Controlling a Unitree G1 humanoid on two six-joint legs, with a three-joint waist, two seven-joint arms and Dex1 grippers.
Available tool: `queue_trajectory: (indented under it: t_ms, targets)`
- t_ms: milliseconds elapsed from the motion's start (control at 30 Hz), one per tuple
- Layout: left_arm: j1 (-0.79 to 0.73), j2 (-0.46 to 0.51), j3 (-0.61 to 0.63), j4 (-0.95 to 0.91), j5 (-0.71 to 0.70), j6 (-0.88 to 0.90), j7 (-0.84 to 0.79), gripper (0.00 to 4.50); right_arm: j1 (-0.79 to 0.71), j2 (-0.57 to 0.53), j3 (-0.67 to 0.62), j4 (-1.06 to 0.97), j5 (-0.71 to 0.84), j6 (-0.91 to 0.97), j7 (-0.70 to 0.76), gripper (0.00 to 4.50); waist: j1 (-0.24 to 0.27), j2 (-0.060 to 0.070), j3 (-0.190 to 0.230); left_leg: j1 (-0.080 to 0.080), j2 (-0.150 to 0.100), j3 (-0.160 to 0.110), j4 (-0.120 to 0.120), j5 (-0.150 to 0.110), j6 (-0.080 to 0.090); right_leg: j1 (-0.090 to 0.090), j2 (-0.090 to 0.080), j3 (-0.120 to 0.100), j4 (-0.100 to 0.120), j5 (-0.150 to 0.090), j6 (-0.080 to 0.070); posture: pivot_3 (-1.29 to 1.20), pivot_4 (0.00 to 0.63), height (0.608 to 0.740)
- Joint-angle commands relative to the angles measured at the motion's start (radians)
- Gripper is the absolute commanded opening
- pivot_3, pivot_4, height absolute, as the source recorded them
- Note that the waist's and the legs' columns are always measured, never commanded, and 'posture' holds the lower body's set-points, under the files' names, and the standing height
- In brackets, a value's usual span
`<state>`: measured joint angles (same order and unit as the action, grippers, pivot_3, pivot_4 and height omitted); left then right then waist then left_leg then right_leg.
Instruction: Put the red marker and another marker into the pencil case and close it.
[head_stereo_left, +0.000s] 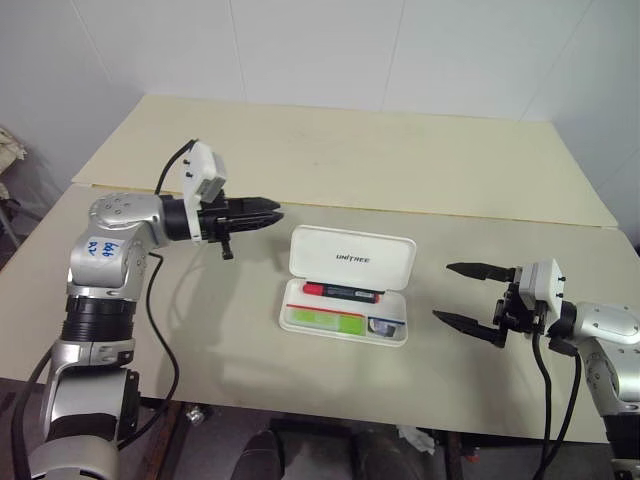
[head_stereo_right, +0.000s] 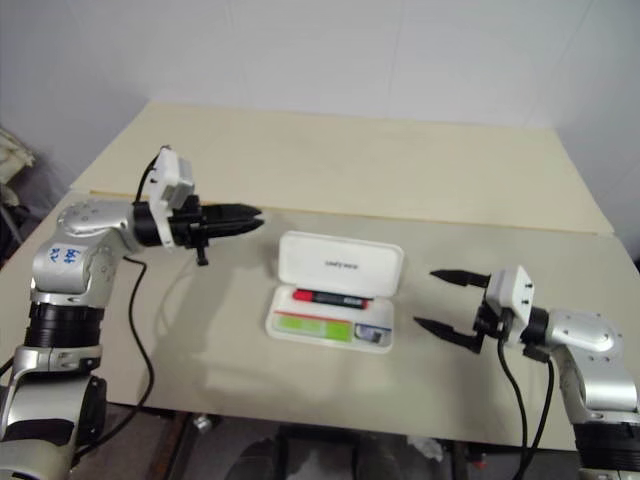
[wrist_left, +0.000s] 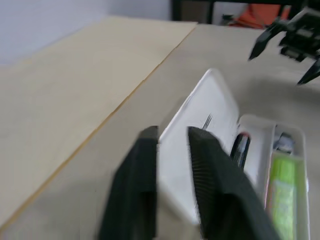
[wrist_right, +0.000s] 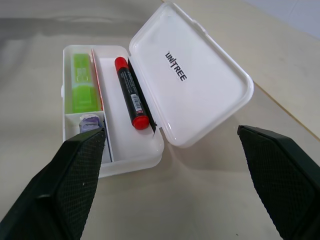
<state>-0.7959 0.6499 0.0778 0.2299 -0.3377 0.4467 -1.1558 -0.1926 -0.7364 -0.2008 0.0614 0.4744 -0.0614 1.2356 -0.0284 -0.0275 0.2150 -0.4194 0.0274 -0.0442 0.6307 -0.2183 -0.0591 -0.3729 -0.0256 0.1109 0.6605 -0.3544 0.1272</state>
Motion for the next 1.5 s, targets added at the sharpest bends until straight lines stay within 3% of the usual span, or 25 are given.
queue_trajectory:
  t_ms: [33,367,667,1033,1500]
  targets:
    - [-0.029,0.040,0.020,0.122,0.011,-0.087,-0.032,0.04,-0.019,0.004,-0.005,-0.001,0.009,-0.016,0.008,4.50,-0.001,0.000,0.000,0.000,0.000,0.000,0.000,0.000,0.000,0.000,0.000,0.000,0.000,0.000,0.000,0.00,0.150,0.740]
    - [-0.249,-0.002,-0.050,0.738,0.156,-0.389,-0.083,0.04,-0.050,0.006,0.005,0.023,0.001,-0.018,0.021,4.50,0.001,0.000,0.000,-0.001,0.000,0.001,0.000,0.000,0.000,-0.001,0.000,-0.001,0.000,0.000,0.000,0.00,0.150,0.740]
    - [-0.378,-0.101,-0.042,1.009,0.216,-0.464,-0.066,0.04,-0.051,-0.015,-0.015,0.041,0.030,-0.018,0.070,4.50,0.000,0.000,0.000,-0.002,0.000,0.000,-0.001,0.000,0.000,-0.002,0.000,-0.001,0.000,0.000,0.000,0.00,0.150,0.740]
    - [-0.431,-0.179,-0.003,1.069,0.231,-0.490,-0.115,0.04,-0.059,-0.011,-0.044,0.045,0.080,-0.018,0.124,4.50,-0.001,0.000,0.000,-0.002,0.000,0.000,0.000,0.000,0.000,-0.002,0.000,-0.001,0.001,0.000,0.000,0.00,0.150,0.740]
    - [-0.396,-0.234,-0.131,0.935,0.238,-0.493,-0.458,0.04,-0.054,-0.007,-0.050,0.036,0.098,-0.021,0.126,4.50,-0.001,0.000,0.000,-0.001,-0.001,0.001,0.000,0.000,0.000,-0.002,0.000,-0.001,0.001,0.000,0.000,0.00,0.150,0.740]
